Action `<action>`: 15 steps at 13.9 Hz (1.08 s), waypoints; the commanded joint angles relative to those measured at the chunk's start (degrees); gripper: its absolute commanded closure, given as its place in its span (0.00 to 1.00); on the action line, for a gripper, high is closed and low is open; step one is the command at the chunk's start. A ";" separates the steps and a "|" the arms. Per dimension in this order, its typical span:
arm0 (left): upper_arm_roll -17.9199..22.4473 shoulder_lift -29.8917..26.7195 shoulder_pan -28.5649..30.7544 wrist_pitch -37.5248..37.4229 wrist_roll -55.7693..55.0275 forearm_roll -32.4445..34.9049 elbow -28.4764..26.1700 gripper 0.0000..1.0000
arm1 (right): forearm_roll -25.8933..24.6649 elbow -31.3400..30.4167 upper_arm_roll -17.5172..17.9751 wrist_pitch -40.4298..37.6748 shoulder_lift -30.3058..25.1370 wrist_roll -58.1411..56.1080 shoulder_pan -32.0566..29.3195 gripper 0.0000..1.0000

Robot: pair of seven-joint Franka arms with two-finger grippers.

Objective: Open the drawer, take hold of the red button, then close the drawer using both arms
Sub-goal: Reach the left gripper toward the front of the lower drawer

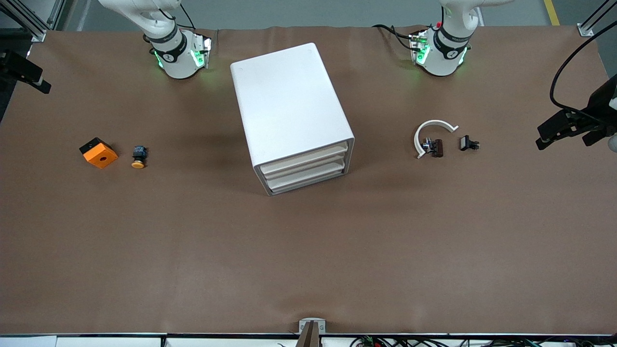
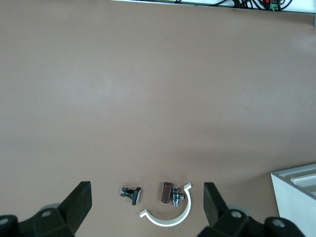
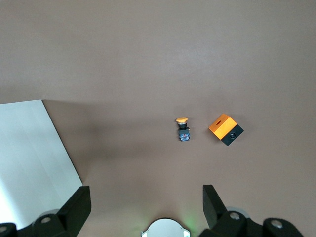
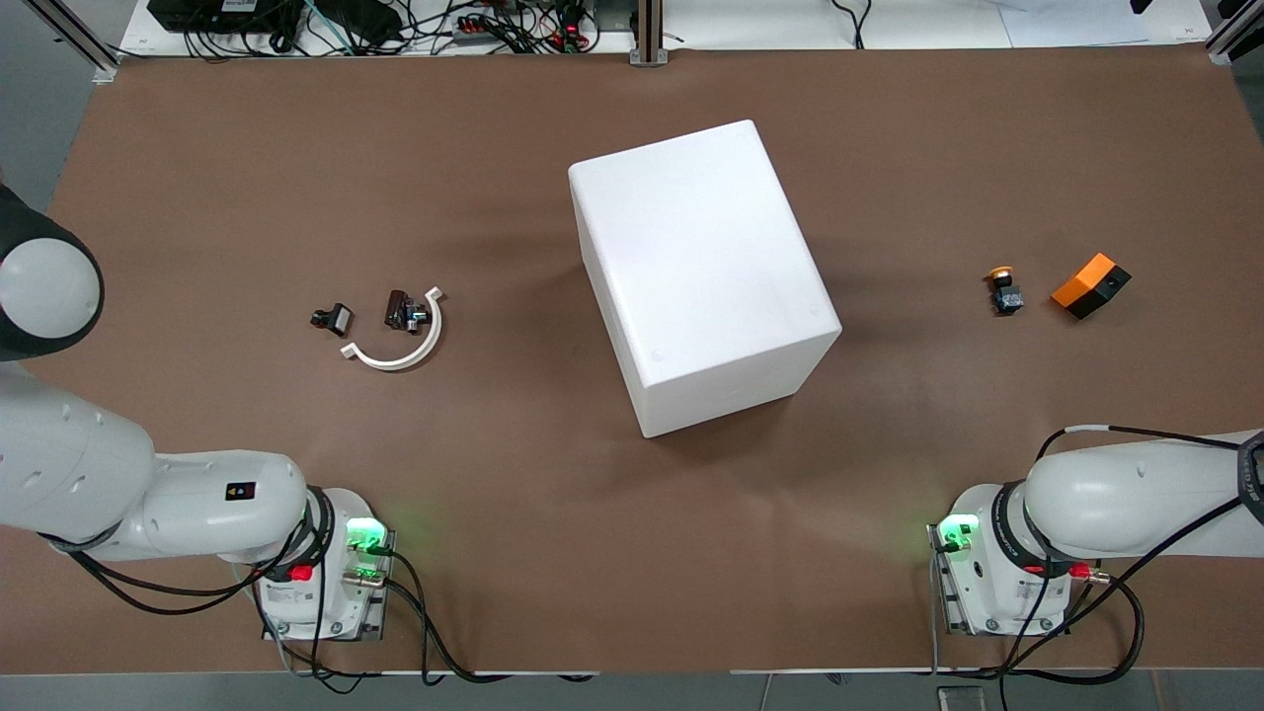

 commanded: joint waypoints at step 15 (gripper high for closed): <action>-6.39 26.53 -5.81 16.73 10.56 -26.29 -0.29 0.00 | 1.09 -1.24 0.41 0.21 -1.21 -0.60 -0.79 0.00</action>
